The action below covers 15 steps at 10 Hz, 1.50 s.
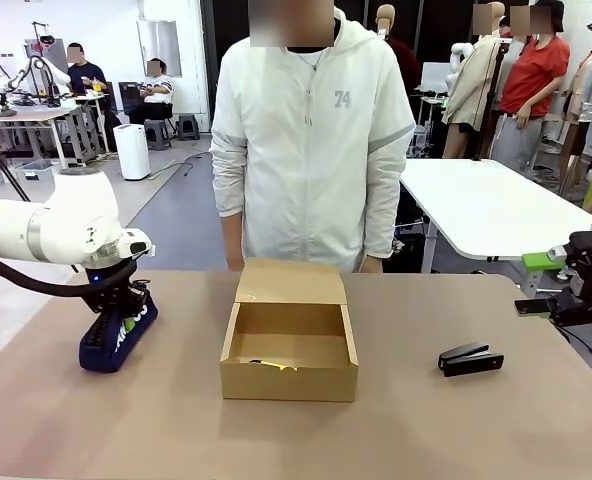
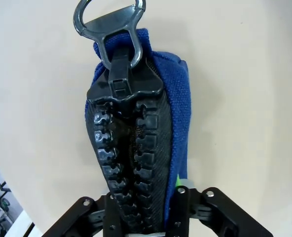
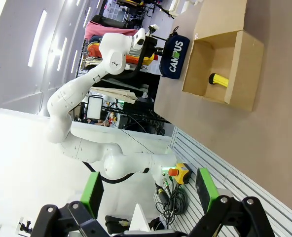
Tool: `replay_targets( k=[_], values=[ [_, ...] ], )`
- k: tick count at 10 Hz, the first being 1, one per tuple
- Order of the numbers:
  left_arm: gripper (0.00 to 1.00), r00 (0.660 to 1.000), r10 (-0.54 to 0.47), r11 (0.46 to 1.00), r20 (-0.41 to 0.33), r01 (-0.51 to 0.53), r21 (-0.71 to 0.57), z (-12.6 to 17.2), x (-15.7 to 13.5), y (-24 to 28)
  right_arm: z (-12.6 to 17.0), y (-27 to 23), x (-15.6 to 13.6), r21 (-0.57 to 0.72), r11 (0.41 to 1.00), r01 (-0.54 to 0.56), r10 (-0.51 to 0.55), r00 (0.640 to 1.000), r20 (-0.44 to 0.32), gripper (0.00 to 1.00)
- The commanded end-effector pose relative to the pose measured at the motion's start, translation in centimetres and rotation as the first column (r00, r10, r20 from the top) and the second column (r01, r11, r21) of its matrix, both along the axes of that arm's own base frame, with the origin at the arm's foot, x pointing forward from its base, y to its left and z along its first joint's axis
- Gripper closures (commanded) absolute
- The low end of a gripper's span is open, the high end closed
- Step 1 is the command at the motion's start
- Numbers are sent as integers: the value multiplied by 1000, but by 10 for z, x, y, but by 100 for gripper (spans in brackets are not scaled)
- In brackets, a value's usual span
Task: Pack the items into the box.
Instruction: Pick up the item indicated by the person and place it inside the Mailer Box.
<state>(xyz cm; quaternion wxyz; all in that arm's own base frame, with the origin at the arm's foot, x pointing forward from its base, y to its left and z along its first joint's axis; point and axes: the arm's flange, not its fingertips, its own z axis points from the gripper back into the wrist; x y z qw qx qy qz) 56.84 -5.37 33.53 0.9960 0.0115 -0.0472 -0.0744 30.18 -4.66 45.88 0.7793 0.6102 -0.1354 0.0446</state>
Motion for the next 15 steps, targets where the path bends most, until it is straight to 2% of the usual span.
replay_targets(
  k=[1,4,6,9,10,11,12,13,15],
  values=[
    [100,1000,18,999,11,-19,46,1,0,0,3,-1,0,3,1000,-6,6,1000,-5,0],
    [100,1000,28,1000,10,-28,4,14,-2,7,3,-1,0,3,1000,-6,6,1000,-5,0],
    [100,999,42,999,10,-42,-1,38,-6,15,3,-1,0,3,1000,-6,6,1000,-5,0],
    [100,996,-80,992,31,82,-92,155,-45,46,3,-1,0,3,1000,-6,6,1000,-5,0],
    [100,997,-23,994,73,31,-105,185,-57,60,3,-1,0,3,1000,-6,6,1000,-5,0],
    [100,997,62,992,52,-56,-112,201,-57,74,3,-1,0,3,1000,-6,6,1000,-5,0],
    [100,988,155,982,5,-154,-106,205,-54,88,3,-1,0,3,1000,-6,6,1000,-5,0],
    [100,998,-6,996,68,12,-91,199,-64,60,3,-1,0,3,1000,-6,6,1000,-5,0],
    [100,998,-6,996,68,12,-91,199,-64,60,3,-1,0,3,1000,-6,6,1000,-5,0]
  ],
)
